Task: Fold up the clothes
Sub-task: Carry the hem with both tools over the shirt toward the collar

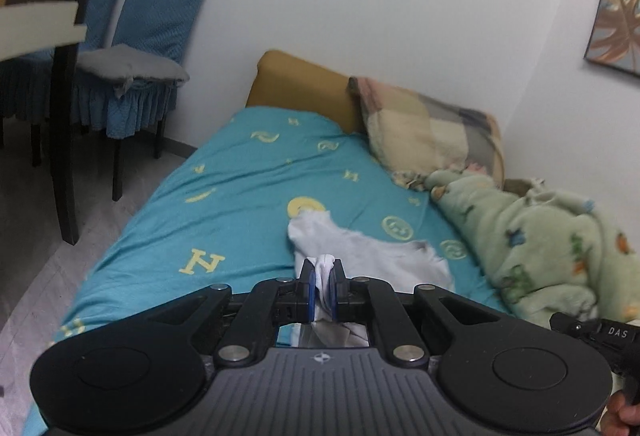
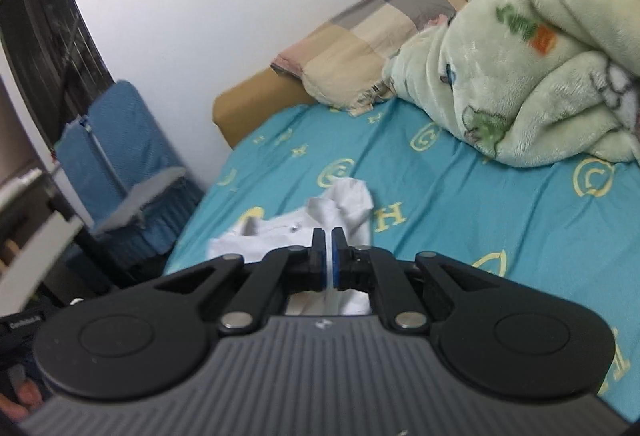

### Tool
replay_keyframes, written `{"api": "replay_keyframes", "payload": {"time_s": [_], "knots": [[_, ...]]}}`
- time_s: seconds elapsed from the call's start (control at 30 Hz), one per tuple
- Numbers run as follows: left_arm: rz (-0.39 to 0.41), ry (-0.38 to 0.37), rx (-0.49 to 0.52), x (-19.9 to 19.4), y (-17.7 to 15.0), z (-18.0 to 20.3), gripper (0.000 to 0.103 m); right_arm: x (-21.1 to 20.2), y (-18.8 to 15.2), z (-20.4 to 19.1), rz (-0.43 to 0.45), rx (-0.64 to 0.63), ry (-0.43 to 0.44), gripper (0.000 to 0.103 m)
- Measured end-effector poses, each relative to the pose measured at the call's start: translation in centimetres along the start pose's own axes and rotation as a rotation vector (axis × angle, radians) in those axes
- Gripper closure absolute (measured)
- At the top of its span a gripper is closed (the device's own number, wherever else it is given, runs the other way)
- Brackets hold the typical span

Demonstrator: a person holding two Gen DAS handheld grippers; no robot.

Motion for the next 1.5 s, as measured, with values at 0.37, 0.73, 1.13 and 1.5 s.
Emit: {"api": "replay_keyframes", "payload": {"time_s": [0.37, 0.73, 1.13, 1.5], "knots": [[-0.135, 0.055, 0.039, 6.1, -5.8, -4.3, 0.047, 5.0, -5.0, 2.0, -0.144, -0.029, -0.08, 0.095], [-0.205, 0.002, -0.074, 0.7, -7.7, -3.7, 0.033, 1.0, -5.8, -0.5, -0.176, 0.062, 0.03, 0.059], [-0.276, -0.039, 0.005, 1.4, -11.4, -1.2, 0.096, 1.6, -9.7, -0.2, -0.293, -0.124, -0.03, 0.098], [-0.248, -0.067, 0.095, 1.3, -10.6, 0.4, 0.094, -0.3, -8.7, 1.5, -0.265, -0.134, -0.128, 0.1]]}}
Point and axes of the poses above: each gripper's, at about its wrist camera, not at the fingertips, and x roughly the way its jaws point, z to its right, y to its top, the point moved 9 cm from there along x, roughly the way its jaws point, and after that the axes turned 12 degrees about z, right-handed, at the moved point
